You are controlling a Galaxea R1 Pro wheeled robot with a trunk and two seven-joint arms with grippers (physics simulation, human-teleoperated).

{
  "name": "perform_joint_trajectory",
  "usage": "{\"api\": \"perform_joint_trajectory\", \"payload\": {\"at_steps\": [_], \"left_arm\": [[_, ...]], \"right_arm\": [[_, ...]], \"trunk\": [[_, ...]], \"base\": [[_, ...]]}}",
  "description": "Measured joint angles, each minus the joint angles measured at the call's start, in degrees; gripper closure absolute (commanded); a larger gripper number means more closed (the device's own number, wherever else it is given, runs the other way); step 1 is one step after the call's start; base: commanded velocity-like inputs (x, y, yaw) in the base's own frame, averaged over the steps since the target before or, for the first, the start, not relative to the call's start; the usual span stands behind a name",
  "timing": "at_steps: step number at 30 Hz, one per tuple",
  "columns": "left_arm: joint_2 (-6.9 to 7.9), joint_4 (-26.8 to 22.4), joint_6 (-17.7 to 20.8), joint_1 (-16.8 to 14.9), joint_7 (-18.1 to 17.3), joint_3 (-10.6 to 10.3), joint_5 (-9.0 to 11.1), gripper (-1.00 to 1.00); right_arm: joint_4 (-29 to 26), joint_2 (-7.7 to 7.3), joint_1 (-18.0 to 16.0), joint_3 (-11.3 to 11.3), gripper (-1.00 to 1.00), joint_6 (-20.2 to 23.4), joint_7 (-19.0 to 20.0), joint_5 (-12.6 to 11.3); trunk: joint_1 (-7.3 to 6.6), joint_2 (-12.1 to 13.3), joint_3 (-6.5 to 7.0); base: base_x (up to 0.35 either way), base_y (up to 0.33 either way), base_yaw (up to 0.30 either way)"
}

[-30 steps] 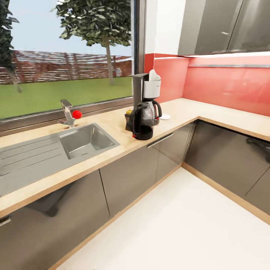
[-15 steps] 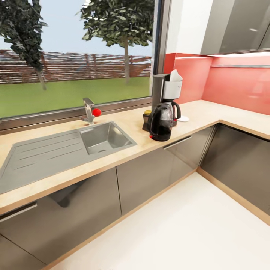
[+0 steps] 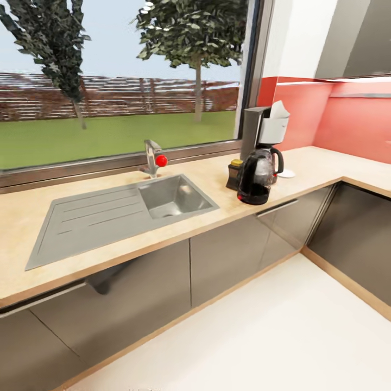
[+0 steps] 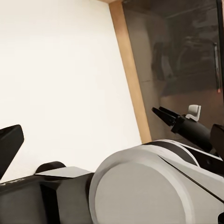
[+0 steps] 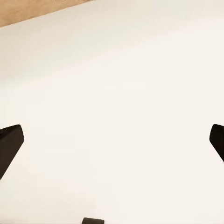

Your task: Set up a coffee station on the kitchen countertop: keep the coffee maker on the countertop, move the bottle of coffee from the kitchen shelf to the counter next to the coffee maker, place a paper coffee filter on top of the coffee maker, put the saucer next to the coffee maker with the coffee cup on the saucer, and place the electric kettle next to the coffee maker.

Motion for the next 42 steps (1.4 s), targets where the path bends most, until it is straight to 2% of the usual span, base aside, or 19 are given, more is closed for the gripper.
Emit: {"api": "perform_joint_trajectory", "payload": {"at_steps": [6, 11, 21, 31, 35, 36, 38, 42], "left_arm": [[0.0, 0.0, 0.0, 0.0, 0.0, 0.0, 0.0, -1.0], [0.0, 0.0, 0.0, 0.0, 2.0, 0.0, 0.0, -1.0], [0.0, 0.0, 0.0, 0.0, 2.2, 0.0, 0.0, -1.0], [0.0, 0.0, 0.0, 0.0, 2.3, 0.1, 0.0, -1.0], [0.0, -0.1, 0.0, 0.0, 2.3, 0.1, 0.0, -1.0], [0.0, -0.1, 0.0, 0.0, 2.3, 0.1, 0.0, -1.0], [0.0, 0.0, 0.0, 0.0, 2.3, 0.1, 0.0, -1.0], [0.0, -0.1, 0.0, 0.0, 2.3, 0.1, 0.0, -1.0]], "right_arm": [[0.0, 0.0, 0.0, 0.0, -1.0, 0.0, 0.0, 0.0], [0.0, 0.05, 0.0, 0.0, -1.0, 0.0, 0.0, 0.0], [0.1, 0.05, 0.0, 0.0, -1.0, 0.0, 0.0, 0.0], [0.1, 0.09, 0.0, 0.2, -1.0, 0.0, 0.0, 0.0], [0.1, 0.1, 0.0, 3.7, -1.0, 0.0, 0.2, 0.0], [0.2, 0.11, 0.0, 5.6, -1.0, 0.0, 0.3, 0.0], [0.2, 0.1, 0.0, 7.0, -1.0, 0.0, 0.2, 0.0], [0.3, 0.09, 0.0, 7.6, -1.0, 0.0, 0.2, 0.0]], "trunk": [[0.0, 0.0, 0.0], [0.02, 0.0, 0.0], [0.02, 0.0, 0.0], [0.0, 0.0, 0.0], [0.0, 0.0, 0.0], [0.0, 0.0, 0.0], [0.0, 0.0, 0.0], [0.0, 0.0, 0.0]], "base": [[-0.002, 0.003, 0.264], [-0.082, 0.049, 0.263], [-0.241, 0.154, 0.115], [-0.033, 0.021, 0.254], [-0.003, 0.002, 0.269], [-0.001, 0.001, 0.27], [0.0, 0.0, 0.271], [0.0, 0.0, 0.271]]}}
